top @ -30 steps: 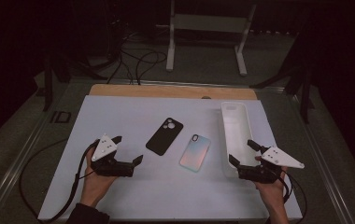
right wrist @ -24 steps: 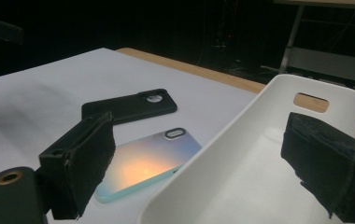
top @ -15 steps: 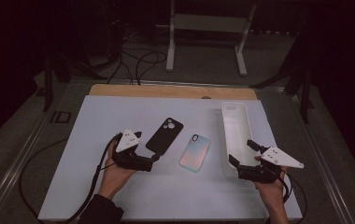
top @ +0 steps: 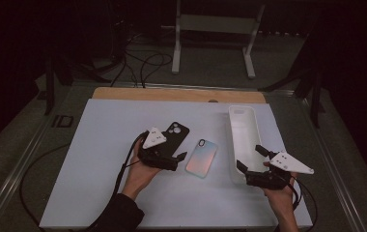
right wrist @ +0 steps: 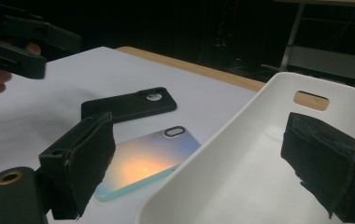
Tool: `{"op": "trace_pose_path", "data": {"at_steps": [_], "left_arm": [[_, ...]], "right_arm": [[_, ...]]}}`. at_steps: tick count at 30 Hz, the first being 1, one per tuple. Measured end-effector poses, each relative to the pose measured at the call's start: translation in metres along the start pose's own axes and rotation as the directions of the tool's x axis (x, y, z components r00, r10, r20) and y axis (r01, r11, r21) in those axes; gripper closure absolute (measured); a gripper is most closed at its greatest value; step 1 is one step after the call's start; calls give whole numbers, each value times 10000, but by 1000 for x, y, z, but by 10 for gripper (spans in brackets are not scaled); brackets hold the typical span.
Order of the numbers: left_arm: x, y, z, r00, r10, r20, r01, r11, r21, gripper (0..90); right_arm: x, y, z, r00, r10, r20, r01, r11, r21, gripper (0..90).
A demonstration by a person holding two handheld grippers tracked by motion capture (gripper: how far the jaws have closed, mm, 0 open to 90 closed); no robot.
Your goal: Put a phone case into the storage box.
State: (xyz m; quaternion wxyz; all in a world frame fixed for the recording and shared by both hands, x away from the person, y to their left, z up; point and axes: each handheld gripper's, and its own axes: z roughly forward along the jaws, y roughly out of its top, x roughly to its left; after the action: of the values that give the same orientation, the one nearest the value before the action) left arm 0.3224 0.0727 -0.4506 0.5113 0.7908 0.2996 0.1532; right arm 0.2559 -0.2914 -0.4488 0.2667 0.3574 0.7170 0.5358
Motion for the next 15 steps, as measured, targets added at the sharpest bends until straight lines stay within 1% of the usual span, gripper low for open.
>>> {"op": "trace_pose_path", "data": {"at_steps": [1, 2, 4, 8, 13, 14, 15], "left_arm": [[-2, 1, 6, 9999, 22, 170, -21, 10000, -28, 8], [-3, 2, 8, 9998, 36, 179, -36, 10000, -1, 12], [-6, 3, 17, 9994, 54, 333, -58, 9999, 101, 15], [-8, 5, 34, 9991, -46, 424, 36, 9997, 229, 41], [-14, 8, 55, 9993, 75, 370, -92, 9989, 460, 97], [-14, 8, 55, 9993, 75, 370, -92, 9989, 460, 119], [-17, 9, 62, 9993, 98, 364, -116, 9987, 500, 119]], "right_arm": [[0, 0, 0, 10000, 0, 5, 0, 10000, -1, 99], [0, 0, 0, 10000, -2, 18, 2, 10000, -2, 99], [0, 0, 0, 10000, 4, 42, -4, 10000, 19, 99], [0, 0, 0, 10000, 5, 63, -5, 10000, 26, 99], [-1, 0, -1, 10000, 0, 77, 0, 10000, 33, 100], [-1, 0, -1, 10000, 0, 77, 0, 10000, 33, 100], [-1, 0, -1, 10000, 14, 82, -14, 10000, 36, 99]]}}
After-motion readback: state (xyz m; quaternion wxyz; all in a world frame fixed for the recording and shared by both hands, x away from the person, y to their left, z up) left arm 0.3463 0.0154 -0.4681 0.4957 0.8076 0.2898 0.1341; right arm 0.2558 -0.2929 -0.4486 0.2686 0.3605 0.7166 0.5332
